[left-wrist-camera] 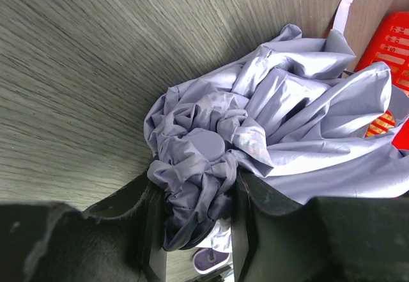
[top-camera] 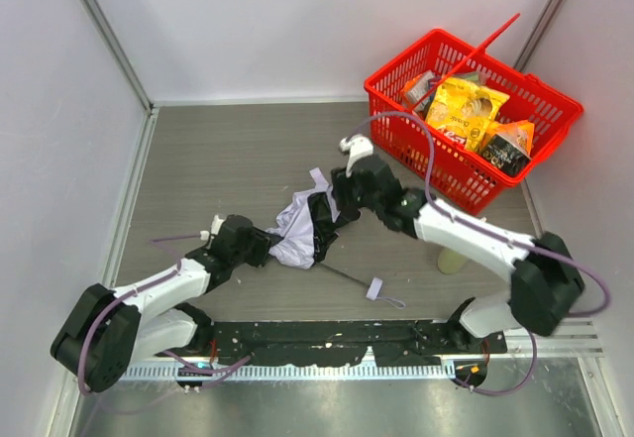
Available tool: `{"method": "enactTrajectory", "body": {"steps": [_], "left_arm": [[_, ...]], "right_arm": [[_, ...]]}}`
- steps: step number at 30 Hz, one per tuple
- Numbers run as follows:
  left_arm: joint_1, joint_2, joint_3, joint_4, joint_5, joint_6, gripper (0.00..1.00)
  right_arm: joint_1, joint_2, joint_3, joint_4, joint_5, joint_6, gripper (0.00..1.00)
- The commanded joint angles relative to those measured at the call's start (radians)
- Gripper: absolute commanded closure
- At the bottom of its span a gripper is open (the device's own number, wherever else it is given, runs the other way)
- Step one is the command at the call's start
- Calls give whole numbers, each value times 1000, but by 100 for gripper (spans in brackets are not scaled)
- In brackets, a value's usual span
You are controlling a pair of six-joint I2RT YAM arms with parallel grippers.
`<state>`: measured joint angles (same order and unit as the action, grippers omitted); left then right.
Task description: Put away the umbrella
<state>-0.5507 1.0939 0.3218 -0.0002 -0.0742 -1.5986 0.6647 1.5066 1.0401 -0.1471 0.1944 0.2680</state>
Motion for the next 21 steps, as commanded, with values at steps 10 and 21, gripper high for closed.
{"method": "enactTrajectory", "body": {"steps": [10,21], "left_arm": [[-5,96,34,-202,30,-26,100],[-3,141,88,-296,132,-44,100]], "right_arm": [[597,-84,-223,282,158,-510,37],[628,185,-127,366,307,-668,28]]}}
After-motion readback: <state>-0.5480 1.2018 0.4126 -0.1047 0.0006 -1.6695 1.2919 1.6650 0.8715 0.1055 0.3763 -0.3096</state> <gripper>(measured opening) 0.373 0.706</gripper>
